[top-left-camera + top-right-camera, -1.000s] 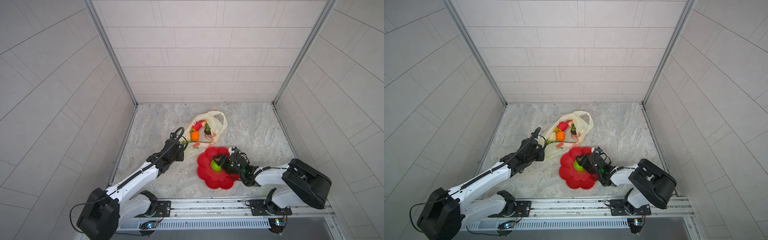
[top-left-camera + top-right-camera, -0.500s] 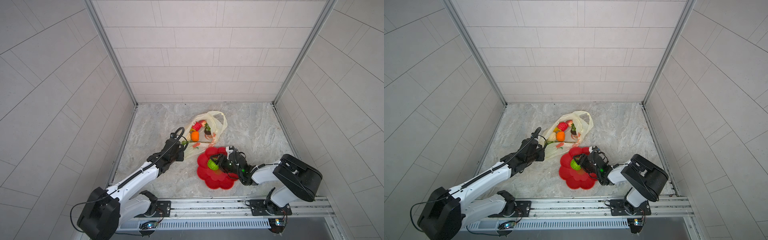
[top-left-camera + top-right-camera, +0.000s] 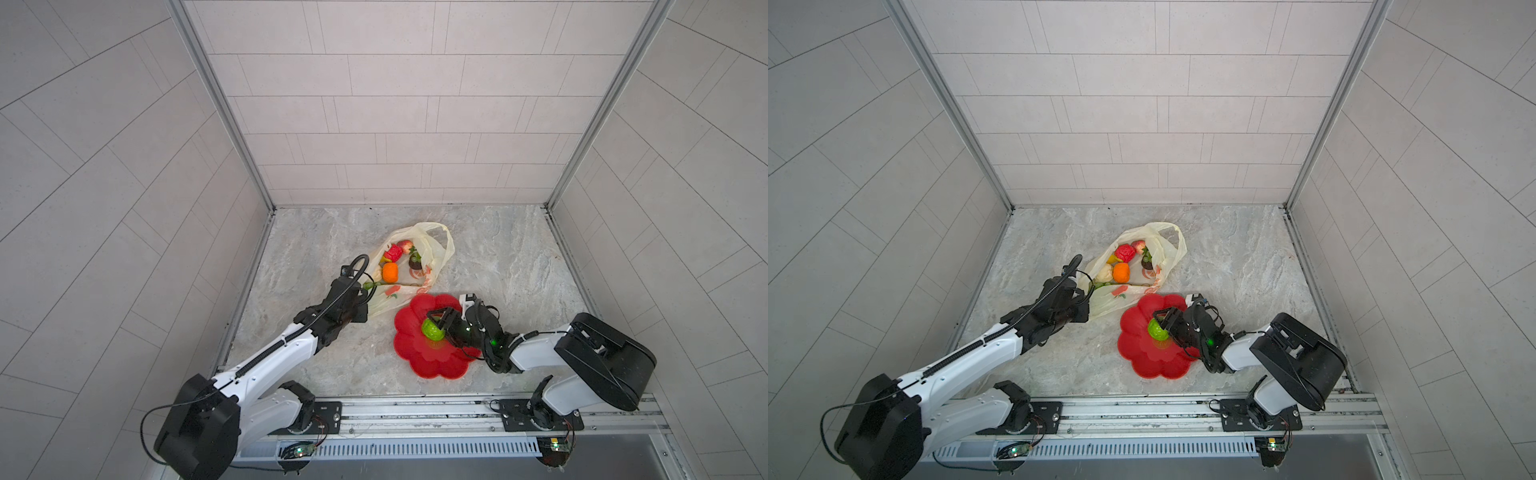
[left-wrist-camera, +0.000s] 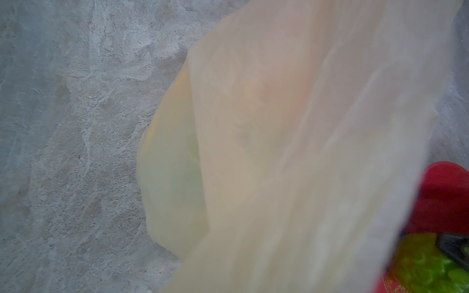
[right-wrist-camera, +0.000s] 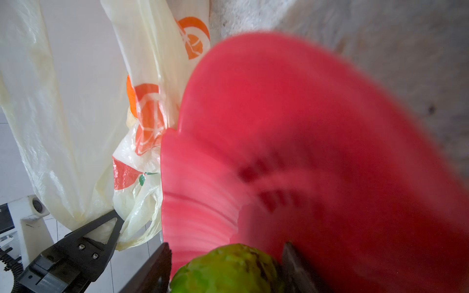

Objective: Take fruits out of the plastic bag
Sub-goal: Place the fruit on the plate, then pick up the fruit from the plastic bag.

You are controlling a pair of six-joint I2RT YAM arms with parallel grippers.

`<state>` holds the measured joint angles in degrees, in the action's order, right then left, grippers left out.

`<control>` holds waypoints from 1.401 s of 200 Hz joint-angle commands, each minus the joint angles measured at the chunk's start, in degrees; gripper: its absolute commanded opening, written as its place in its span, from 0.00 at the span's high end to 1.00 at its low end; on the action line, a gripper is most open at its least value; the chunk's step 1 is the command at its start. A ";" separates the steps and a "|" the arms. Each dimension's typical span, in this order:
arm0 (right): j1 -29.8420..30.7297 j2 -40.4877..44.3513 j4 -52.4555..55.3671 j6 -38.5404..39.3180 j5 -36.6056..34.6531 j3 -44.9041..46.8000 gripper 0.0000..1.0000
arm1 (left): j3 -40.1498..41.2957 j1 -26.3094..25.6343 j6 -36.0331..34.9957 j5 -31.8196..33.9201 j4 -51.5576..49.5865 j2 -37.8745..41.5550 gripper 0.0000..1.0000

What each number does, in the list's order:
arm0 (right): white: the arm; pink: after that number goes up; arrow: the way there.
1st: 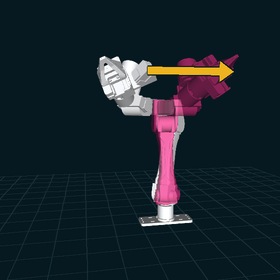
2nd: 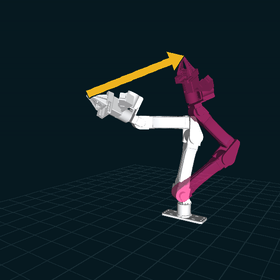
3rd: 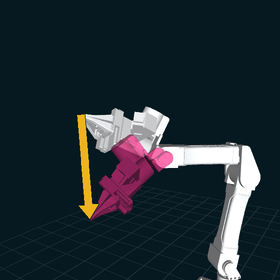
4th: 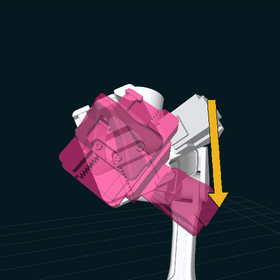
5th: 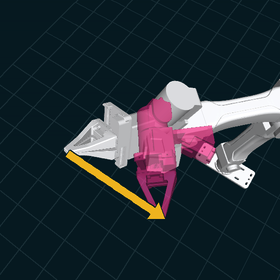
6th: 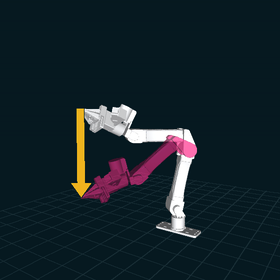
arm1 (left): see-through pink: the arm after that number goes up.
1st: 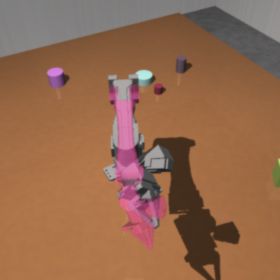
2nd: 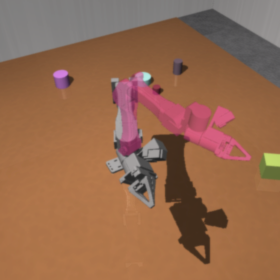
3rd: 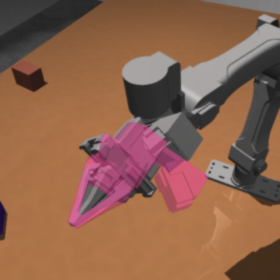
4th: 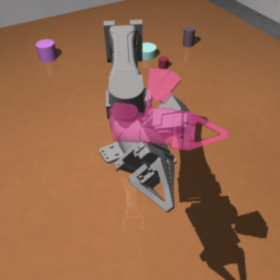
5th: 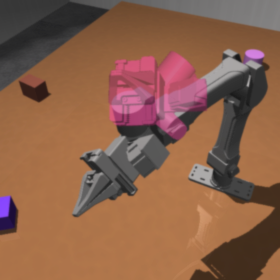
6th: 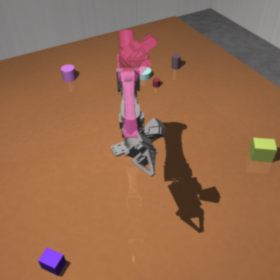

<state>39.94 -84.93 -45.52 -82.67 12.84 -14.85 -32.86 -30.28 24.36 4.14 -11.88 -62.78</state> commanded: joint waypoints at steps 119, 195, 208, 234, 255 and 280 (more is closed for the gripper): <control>-3.33 22.26 52.94 22.73 -9.49 -16.33 0.24 | -0.27 -0.09 -0.13 -1.15 0.36 0.21 1.00; 2.38 -3.15 68.01 42.00 -14.97 -50.14 0.25 | 0.10 -0.07 0.34 -0.81 0.28 1.35 1.00; 3.39 -8.10 70.29 42.92 -15.95 -55.89 0.26 | 0.18 -0.12 0.34 -0.56 0.13 1.59 1.00; 4.57 -16.58 72.80 42.21 -17.40 -64.68 0.25 | 0.10 -0.11 0.44 -0.21 0.01 1.86 1.00; 5.06 -22.19 73.58 41.94 -18.10 -70.43 0.25 | 0.20 -0.12 0.56 -0.18 -0.01 1.79 1.00; 5.14 -29.04 75.79 41.37 -18.54 -77.26 0.25 | 0.17 -0.12 0.73 -0.09 -0.09 1.67 1.00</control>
<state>44.97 -109.73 25.96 -41.63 -3.44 -87.05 -32.84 -30.28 24.58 3.14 -11.86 -61.89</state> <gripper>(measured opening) 0.751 0.050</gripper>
